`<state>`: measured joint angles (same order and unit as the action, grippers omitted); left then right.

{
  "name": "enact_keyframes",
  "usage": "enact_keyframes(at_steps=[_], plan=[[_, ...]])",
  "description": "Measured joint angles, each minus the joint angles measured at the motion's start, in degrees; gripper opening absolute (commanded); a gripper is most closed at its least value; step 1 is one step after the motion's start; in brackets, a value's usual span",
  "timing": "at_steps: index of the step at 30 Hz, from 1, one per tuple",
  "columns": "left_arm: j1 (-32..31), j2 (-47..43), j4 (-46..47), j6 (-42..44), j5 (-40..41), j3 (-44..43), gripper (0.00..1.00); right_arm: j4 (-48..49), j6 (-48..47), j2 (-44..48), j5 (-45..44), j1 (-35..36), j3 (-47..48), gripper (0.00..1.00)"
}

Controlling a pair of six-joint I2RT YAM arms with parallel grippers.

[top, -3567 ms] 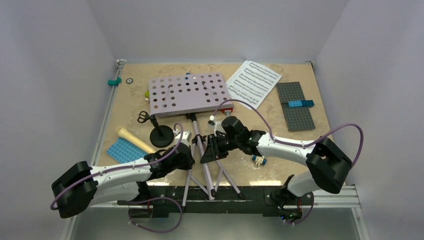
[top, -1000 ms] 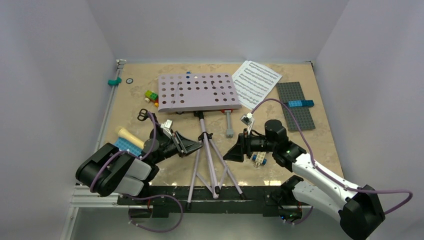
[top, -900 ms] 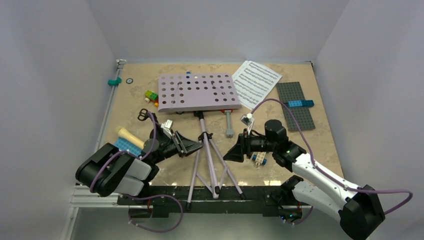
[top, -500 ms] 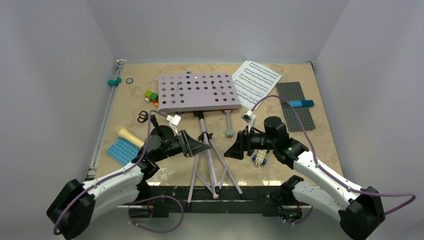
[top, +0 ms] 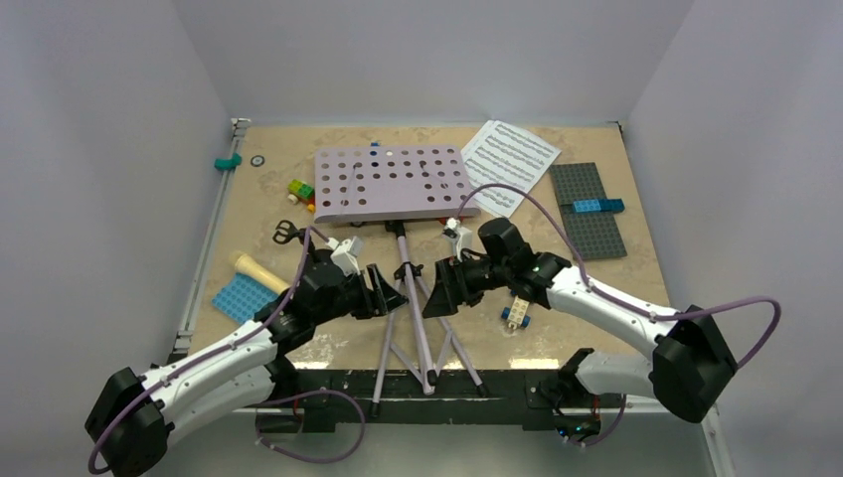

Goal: Pack up the instrument practice props

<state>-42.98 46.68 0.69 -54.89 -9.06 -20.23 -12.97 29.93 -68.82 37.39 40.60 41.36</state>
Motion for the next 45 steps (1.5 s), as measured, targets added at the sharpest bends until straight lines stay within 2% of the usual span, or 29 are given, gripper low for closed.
enact_keyframes(at_steps=[2, 8, 14, 18, 23, 27, 29, 31, 35, 37, 39, 44, 45], plan=[[-0.55, -0.52, -2.95, -0.02, 1.49, 0.26, 0.67, 0.07, 0.02, -1.16, -0.37, 1.57, 1.42, 0.83], [-1.18, -2.01, -8.79, 0.04, 4.70, 0.37, 0.63, -0.17, 0.02, -5.14, -0.39, 3.45, 3.61, 0.71], [-7.04, 6.03, -10.27, -0.04, 8.35, 0.35, 0.60, -2.47, -0.76, -7.28, -0.42, 6.25, 4.55, 0.67], [-10.05, 11.21, -10.03, -0.59, 9.75, 0.35, 0.56, -2.97, -1.03, -7.32, -0.44, 7.80, 4.55, 0.50], [-10.43, 13.31, -8.68, -1.36, 11.10, 0.35, 0.41, -1.57, -0.59, -7.34, -0.26, 8.74, 4.46, 0.25], [-10.43, 14.27, -7.15, -1.18, 11.74, 0.55, 0.27, -1.01, 1.31, -7.28, -0.44, 8.68, 3.39, 0.19], [-10.40, 15.30, -5.03, -0.90, 11.98, 1.46, 0.22, 0.44, 2.43, -7.21, -0.31, 8.50, 2.32, 0.19], [-10.29, 16.09, -2.84, -0.39, 11.80, 2.01, 0.18, 1.70, 3.08, -7.21, -0.37, 8.61, 1.68, 0.24], [-10.34, 19.08, 2.64, -0.39, 10.62, 2.27, 0.13, 2.19, 3.26, -8.44, -0.66, 8.90, 1.11, 0.49], [-10.36, 20.50, 4.94, -0.37, 10.29, 2.25, 0.11, 2.43, 2.64, -9.79, -0.92, 9.38, 1.07, 0.49], [-10.38, 21.99, 7.23, -0.39, 9.73, 2.21, 0.07, 1.84, 2.05, -11.52, -0.98, 10.03, 1.03, 0.37], [-10.36, 24.04, 11.32, -0.63, 9.07, 2.47, 0.01, -2.25, 5.55, -13.62, -3.10, 9.27, 1.20, 0.00], [-10.34, 24.20, 12.46, -0.92, 8.96, 2.93, 0.00, -4.28, 7.69, -14.60, -4.74, 8.81, 1.14, 0.00]])
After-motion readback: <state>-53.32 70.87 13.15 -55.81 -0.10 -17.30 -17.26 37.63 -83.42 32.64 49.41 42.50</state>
